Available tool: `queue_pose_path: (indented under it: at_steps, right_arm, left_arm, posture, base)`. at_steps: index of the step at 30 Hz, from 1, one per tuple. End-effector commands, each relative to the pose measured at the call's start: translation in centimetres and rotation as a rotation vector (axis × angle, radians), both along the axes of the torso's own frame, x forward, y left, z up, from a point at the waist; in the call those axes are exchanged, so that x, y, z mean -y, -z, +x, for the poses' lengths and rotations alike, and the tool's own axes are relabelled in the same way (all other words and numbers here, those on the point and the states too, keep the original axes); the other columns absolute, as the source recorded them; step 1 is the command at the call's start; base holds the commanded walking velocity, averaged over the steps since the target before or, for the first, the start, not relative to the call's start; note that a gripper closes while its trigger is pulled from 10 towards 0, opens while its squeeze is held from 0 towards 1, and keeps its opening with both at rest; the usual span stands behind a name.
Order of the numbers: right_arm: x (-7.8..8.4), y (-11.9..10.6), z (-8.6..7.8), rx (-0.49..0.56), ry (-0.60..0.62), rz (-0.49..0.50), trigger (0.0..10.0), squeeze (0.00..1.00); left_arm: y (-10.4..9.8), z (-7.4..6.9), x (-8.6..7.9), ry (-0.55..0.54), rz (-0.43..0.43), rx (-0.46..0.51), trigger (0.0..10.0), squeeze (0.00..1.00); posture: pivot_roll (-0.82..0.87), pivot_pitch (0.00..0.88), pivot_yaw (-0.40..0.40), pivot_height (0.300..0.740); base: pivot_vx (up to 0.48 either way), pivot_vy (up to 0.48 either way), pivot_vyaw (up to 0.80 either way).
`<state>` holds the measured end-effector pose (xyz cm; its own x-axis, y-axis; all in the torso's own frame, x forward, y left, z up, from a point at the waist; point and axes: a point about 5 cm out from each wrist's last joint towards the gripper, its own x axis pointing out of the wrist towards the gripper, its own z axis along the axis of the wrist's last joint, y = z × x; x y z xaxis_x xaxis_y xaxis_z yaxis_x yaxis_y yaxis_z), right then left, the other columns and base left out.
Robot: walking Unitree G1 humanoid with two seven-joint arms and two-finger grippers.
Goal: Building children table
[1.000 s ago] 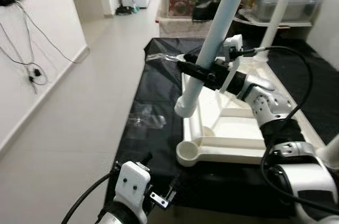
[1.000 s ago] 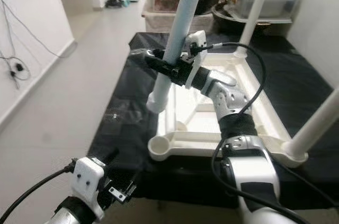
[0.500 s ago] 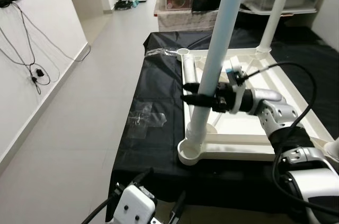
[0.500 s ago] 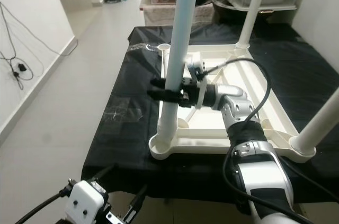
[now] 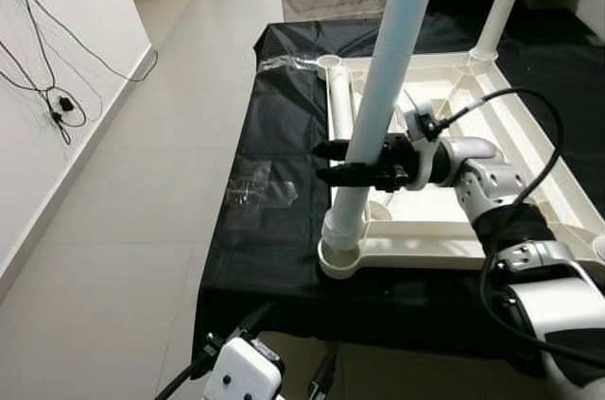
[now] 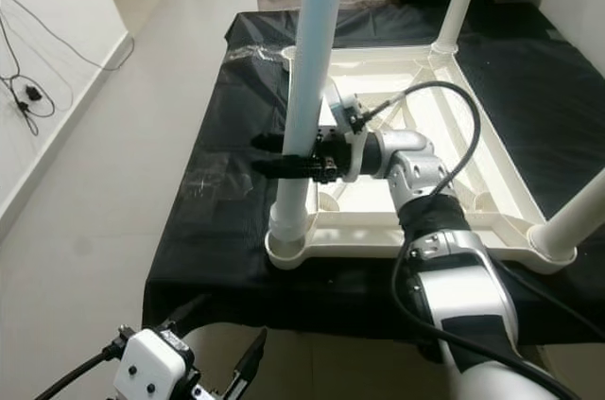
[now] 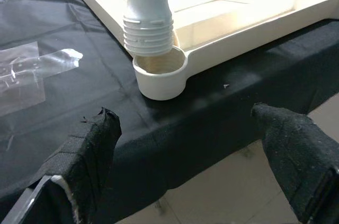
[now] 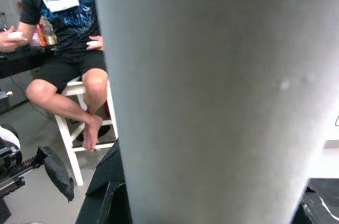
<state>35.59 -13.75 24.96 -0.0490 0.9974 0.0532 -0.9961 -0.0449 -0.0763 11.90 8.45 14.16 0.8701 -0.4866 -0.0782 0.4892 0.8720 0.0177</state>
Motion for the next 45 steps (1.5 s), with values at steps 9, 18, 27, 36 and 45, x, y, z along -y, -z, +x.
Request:
queue_pose_path:
  at_steps: [9, 18, 27, 36, 45]
  right_arm:
    - [-1.5, -0.2, -0.5, -0.045, -0.098, 0.038, 10.0, 0.00]
    - [-1.1, -0.3, -0.5, -0.052, -0.096, 0.031, 10.0, 0.00]
    - [-0.7, 0.1, -0.6, -0.063, -0.091, -0.002, 10.0, 0.00]
    - [-1.1, 1.6, -1.2, -0.076, -0.129, -0.087, 10.0, 0.00]
    - [-1.9, 2.1, -1.0, -0.010, -0.133, -0.152, 10.0, 0.00]
  left_arm:
    - [0.0, -0.7, 0.2, -0.008, 0.002, -0.027, 10.0, 0.00]
    - [0.1, -0.5, 0.0, -0.015, 0.004, -0.031, 10.0, 0.00]
    - [0.1, -0.3, -0.2, -0.024, 0.011, -0.029, 10.0, 0.00]
    - [0.2, -0.2, -0.2, -0.029, 0.015, -0.028, 10.0, 0.00]
    - [0.2, -0.1, -0.2, -0.031, 0.019, -0.024, 10.0, 0.00]
  posture:
    - [0.16, 0.210, 0.046, 0.740]
    - [0.15, 0.211, 0.046, 0.740]
    - [0.16, 0.212, 0.047, 0.740]
    - [0.16, 0.212, 0.047, 0.740]
    - [0.15, 0.212, 0.046, 0.740]
  base:
    - [0.000, 0.000, 0.00]
    - [0.000, 0.000, 0.00]
    - [0.000, 0.000, 0.00]
    - [0.000, 0.000, 0.00]
    - [0.000, 0.000, 0.00]
